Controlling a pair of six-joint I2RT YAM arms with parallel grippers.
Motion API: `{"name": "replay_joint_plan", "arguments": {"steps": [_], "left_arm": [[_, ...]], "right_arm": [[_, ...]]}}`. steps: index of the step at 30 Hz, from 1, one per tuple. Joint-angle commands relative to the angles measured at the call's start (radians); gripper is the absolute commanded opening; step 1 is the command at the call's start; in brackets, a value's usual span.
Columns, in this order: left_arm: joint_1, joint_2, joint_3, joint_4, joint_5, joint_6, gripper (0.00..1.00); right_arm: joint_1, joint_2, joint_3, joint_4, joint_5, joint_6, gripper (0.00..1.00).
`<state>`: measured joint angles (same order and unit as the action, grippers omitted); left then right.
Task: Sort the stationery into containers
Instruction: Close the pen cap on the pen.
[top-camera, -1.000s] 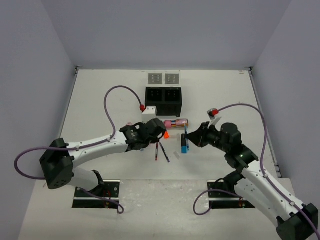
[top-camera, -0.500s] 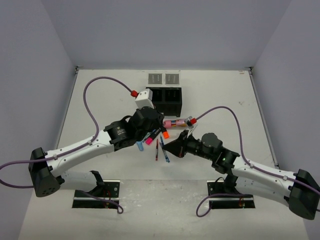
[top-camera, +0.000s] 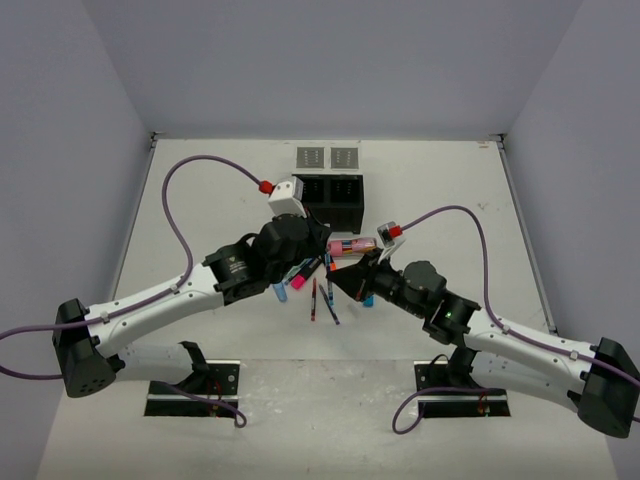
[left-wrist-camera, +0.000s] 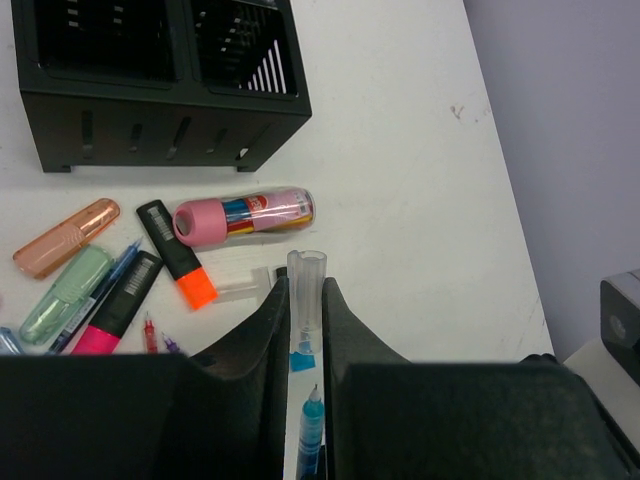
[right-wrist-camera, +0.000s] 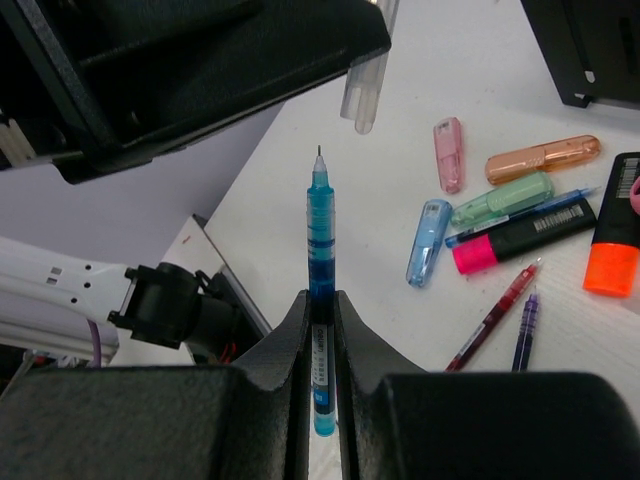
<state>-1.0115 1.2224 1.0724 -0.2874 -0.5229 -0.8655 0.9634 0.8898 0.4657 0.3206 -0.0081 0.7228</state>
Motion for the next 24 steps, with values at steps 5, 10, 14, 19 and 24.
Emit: {"name": "replay_joint_plan", "arguments": {"steps": [5,10,14,19,24], "left_arm": [[-0.006,-0.025,-0.021,0.066,0.008,0.033,0.0],[-0.006,-0.026,-0.022,0.071,0.006,0.039,0.0],[-0.006,-0.026,-0.031,0.083,0.016,0.04,0.0],[-0.007,-0.027,-0.047,0.096,0.032,0.034,0.0],[-0.006,-0.027,-0.056,0.103,0.044,0.035,0.0]], "right_arm": [[0.008,0.007,0.058,-0.01,0.1,0.019,0.0],[0.006,0.017,0.059,-0.012,0.112,0.021,0.0],[0.006,0.01,0.059,-0.015,0.125,0.024,0.0],[0.006,0.018,0.08,-0.038,0.14,0.025,0.0],[0.006,0.024,0.091,-0.042,0.15,0.036,0.0]]}}
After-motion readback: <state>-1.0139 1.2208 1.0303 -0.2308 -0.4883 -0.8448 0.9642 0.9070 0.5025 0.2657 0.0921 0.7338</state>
